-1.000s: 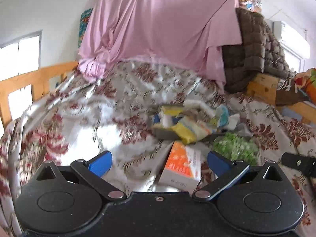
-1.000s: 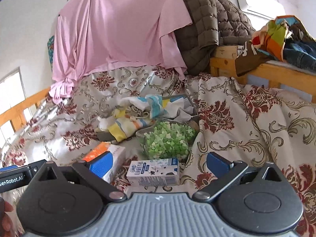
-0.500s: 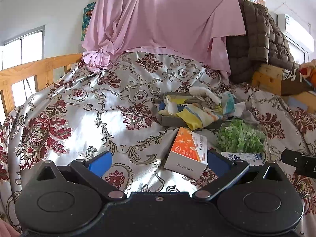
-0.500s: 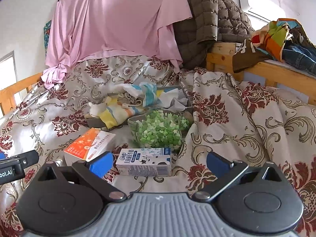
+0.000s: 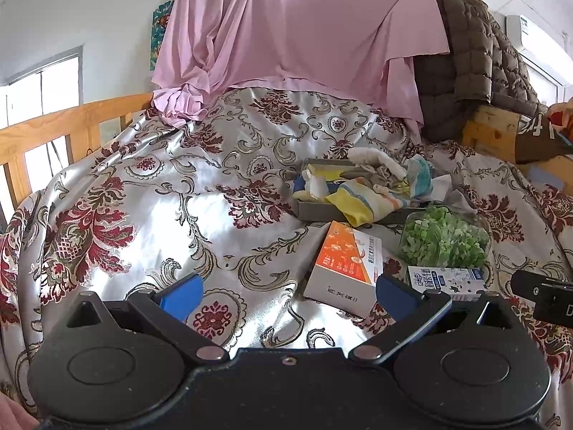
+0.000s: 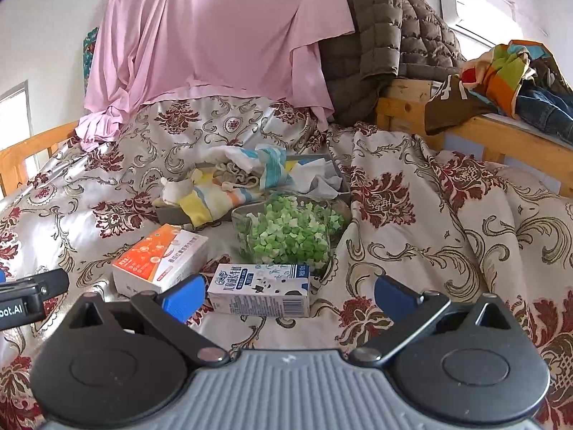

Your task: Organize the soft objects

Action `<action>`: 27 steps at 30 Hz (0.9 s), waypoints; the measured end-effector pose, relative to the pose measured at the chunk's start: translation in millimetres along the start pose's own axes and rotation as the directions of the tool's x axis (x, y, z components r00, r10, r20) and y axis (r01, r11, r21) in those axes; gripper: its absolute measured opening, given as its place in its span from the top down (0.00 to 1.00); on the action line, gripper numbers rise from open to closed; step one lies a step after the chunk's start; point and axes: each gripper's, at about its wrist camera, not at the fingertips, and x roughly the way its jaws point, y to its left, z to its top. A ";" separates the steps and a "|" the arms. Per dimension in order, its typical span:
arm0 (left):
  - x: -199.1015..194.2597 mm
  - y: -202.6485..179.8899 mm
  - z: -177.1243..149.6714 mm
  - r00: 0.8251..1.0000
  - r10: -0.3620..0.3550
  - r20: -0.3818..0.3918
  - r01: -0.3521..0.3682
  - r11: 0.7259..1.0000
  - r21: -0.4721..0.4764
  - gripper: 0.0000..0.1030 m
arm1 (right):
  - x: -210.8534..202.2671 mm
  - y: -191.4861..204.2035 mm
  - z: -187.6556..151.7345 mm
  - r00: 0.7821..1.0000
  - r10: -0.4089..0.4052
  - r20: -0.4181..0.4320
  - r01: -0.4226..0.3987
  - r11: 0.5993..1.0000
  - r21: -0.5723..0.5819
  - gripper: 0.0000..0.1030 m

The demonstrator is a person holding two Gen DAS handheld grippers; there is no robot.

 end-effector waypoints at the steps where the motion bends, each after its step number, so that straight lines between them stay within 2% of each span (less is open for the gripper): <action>1: 0.1 0.1 -0.1 1.000 0.000 0.000 0.000 1.000 0.001 0.01 | 0.0 0.1 0.0 1.000 0.000 0.000 0.000 1.000 0.000 0.00; 27: 0.3 1.2 -0.4 1.000 0.007 -0.005 -0.007 1.000 0.000 0.01 | 2.7 0.4 -2.2 1.000 0.009 -0.011 -0.009 1.000 -0.011 0.00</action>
